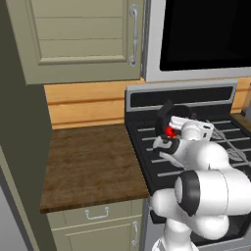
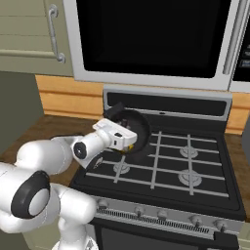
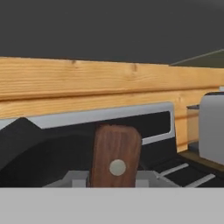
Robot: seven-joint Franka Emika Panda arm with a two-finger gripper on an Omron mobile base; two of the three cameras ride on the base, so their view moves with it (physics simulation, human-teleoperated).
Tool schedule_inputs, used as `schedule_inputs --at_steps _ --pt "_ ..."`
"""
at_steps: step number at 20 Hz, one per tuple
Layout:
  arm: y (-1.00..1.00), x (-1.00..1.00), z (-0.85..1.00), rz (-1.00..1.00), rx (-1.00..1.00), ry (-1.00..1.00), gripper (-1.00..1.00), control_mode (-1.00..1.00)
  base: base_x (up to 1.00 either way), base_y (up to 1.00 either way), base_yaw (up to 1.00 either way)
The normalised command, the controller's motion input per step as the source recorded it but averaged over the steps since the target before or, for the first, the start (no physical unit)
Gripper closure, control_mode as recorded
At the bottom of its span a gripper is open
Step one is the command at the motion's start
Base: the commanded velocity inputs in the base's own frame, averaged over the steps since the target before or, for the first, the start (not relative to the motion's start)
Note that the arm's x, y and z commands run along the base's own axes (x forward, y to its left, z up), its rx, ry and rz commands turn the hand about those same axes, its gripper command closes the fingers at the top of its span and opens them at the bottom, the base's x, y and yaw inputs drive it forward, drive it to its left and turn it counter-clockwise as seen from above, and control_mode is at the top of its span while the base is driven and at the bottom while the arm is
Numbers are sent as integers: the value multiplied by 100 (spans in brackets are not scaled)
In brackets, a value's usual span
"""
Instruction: Put the lemon and tomato in the pot. Retrieve the spatula and lightly stir the vegetables in the pot.
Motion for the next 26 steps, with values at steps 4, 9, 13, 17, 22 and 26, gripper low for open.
schedule_inputs --at_steps 4,9,13,17,22,26 --pt "0 0 -12 -4 -2 -19 100 -100 0 0 0" --pt "0 6 -1 -1 -2 -30 100 -100 0 0 0" --pt "2 1 -54 -1 -2 -19 100 -100 0 0 0" --pt "12 27 -94 -2 -3 -2 100 -100 0 0 0" --pt "10 61 -73 -3 -4 -3 100 -100 0 0 0" --pt "0 58 -30 -5 -7 -13 100 -100 0 0 0"
